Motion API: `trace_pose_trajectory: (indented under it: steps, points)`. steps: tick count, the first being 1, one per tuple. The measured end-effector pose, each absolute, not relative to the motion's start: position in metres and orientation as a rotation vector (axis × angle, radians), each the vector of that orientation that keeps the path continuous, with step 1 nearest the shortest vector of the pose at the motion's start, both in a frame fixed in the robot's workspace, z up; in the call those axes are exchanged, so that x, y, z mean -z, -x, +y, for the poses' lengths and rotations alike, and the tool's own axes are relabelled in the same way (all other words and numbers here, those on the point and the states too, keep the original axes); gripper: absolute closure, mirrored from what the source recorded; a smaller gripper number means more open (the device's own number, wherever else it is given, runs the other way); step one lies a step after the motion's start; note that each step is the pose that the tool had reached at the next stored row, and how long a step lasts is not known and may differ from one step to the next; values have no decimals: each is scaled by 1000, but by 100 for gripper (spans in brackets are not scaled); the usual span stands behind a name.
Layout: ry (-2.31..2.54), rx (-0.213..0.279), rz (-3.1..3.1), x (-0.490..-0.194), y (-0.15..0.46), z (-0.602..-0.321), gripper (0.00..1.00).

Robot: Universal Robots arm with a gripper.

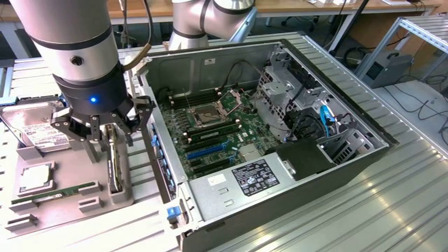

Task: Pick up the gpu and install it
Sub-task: 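Pick up the gpu and move the gpu toward the slot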

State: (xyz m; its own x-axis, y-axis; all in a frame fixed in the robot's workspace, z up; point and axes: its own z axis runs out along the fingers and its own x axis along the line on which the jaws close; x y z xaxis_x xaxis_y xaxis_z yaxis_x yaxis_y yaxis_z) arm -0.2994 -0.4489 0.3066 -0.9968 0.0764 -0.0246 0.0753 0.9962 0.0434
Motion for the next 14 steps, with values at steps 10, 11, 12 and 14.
trace_pose_trajectory:
  steps: [10, 11, 12, 14]
  points:
    - [-118, -66, 3113, -303, 299, -449, 52]
    - [-118, -66, 3112, -303, 299, -449, 52]
    - [-118, -66, 3112, -302, 299, -449, 52]
    - [-118, -66, 3112, -301, 299, -449, 52]
